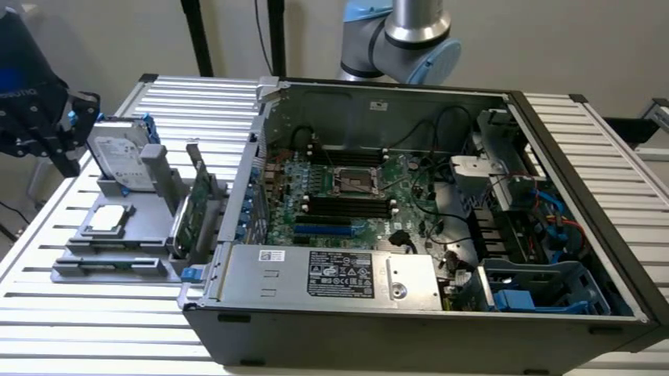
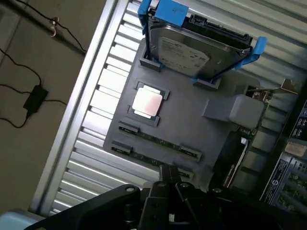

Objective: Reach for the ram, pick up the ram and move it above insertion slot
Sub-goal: 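Pick up the ram and move it above insertion slot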

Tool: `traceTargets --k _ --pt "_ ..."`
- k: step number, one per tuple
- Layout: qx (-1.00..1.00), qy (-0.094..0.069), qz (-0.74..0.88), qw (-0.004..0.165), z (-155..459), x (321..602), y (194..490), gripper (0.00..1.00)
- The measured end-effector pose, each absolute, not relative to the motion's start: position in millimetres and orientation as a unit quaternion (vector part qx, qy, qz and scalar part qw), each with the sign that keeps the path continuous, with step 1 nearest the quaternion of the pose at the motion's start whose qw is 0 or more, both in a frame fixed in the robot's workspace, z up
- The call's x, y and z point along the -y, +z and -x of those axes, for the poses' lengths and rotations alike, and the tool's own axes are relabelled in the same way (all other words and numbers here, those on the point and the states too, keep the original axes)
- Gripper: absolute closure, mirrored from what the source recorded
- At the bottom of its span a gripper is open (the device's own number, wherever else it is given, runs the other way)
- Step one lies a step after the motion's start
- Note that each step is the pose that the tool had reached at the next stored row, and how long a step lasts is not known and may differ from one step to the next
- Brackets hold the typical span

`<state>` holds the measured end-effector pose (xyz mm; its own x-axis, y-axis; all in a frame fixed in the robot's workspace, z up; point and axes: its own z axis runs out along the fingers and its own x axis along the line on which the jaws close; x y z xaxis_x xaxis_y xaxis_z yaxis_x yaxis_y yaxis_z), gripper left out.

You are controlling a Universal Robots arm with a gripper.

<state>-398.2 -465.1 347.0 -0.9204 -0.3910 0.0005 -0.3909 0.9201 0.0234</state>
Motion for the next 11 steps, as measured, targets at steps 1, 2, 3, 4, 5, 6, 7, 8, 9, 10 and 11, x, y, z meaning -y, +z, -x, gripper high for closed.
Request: traceTargets --k 1,2,3,4,5,6,7,8,9,10,11 --pt "0.978 -0.011 -0.208 0.003 398.2 465.1 347.0 0.89" --pt "0.976 -0.011 -0.217 0.003 398.2 465.1 347.0 0.89" --pt "0.974 -0.011 -0.226 0.003 398.2 465.1 347.0 0.89" --pt "0.972 -0.011 -0.235 0.003 398.2 465.1 347.0 0.89" --pt "0.970 -0.011 -0.244 0.003 398.2 465.1 347.0 0.89" --pt "0.967 -0.011 -0.253 0.003 398.2 465.1 347.0 0.89" --pt "0.965 -0.011 -0.262 0.003 398.2 465.1 347.0 0.89" --pt "0.963 -0.011 -0.271 0.003 398.2 465.1 347.0 0.89" --pt "0.960 -0.011 -0.279 0.003 398.2 465.1 347.0 0.89" --pt "0.958 -0.011 -0.288 0.004 398.2 465.1 347.0 0.89" --pt "0.955 -0.011 -0.296 0.004 398.2 465.1 347.0 0.89"
